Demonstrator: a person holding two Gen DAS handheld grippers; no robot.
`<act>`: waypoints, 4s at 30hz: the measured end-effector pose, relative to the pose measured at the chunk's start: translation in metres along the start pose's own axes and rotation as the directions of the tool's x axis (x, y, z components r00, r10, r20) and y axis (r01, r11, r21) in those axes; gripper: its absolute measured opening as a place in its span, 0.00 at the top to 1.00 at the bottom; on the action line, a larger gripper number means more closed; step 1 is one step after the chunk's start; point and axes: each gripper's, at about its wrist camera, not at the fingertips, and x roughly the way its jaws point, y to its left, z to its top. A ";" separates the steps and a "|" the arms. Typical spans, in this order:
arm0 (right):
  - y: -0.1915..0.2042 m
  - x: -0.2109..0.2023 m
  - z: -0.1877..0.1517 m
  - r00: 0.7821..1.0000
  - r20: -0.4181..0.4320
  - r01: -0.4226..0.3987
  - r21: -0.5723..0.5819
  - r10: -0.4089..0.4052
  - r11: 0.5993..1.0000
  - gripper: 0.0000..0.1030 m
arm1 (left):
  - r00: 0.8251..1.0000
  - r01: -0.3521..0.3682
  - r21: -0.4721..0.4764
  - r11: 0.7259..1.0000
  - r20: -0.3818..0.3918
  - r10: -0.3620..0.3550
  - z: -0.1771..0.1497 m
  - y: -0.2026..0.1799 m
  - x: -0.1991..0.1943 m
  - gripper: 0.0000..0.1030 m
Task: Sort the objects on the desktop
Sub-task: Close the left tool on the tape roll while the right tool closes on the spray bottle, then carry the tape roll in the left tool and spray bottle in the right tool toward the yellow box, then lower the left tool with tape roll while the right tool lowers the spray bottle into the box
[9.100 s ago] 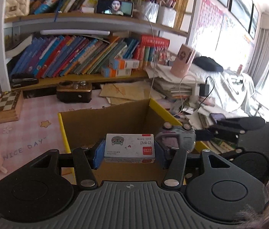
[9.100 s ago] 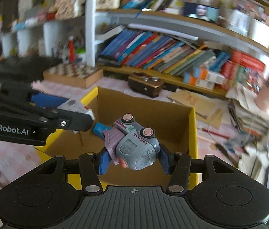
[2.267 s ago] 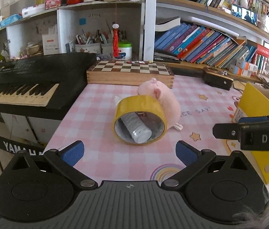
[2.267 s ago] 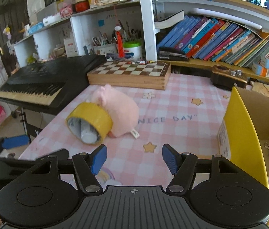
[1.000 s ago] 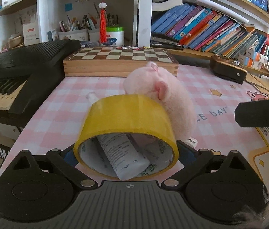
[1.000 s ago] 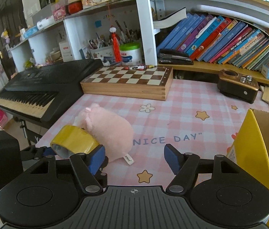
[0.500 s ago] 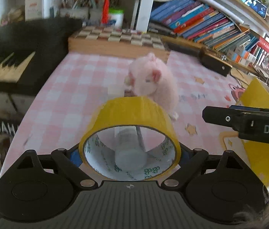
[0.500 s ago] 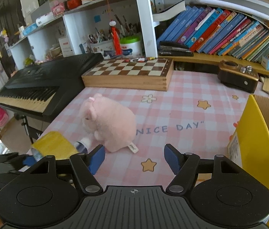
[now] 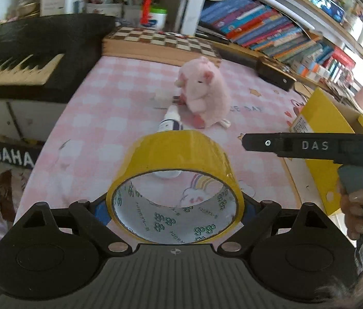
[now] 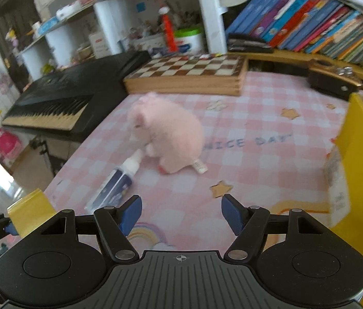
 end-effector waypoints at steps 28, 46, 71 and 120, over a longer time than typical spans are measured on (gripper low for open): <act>0.069 0.059 -0.009 0.992 -0.122 -0.020 -0.316 -0.020 0.949 0.69 | 0.993 -0.089 -0.092 0.992 0.065 0.095 -0.016 0.033 -0.042 0.12; 0.044 -0.071 -0.017 0.997 0.071 0.050 -0.100 -0.043 0.994 0.69 | 0.980 0.109 -0.011 0.994 0.169 -0.106 0.000 0.003 -0.066 0.12; 0.069 -0.183 -0.106 0.973 0.133 0.169 0.133 -0.187 0.977 0.69 | 0.945 0.285 0.130 0.950 0.131 -0.301 -0.051 -0.022 -0.132 0.12; 0.007 -0.261 -0.203 0.892 0.046 0.378 0.468 -0.450 0.798 0.69 | 0.829 0.551 0.371 0.747 -0.145 -0.540 -0.084 -0.151 -0.107 0.12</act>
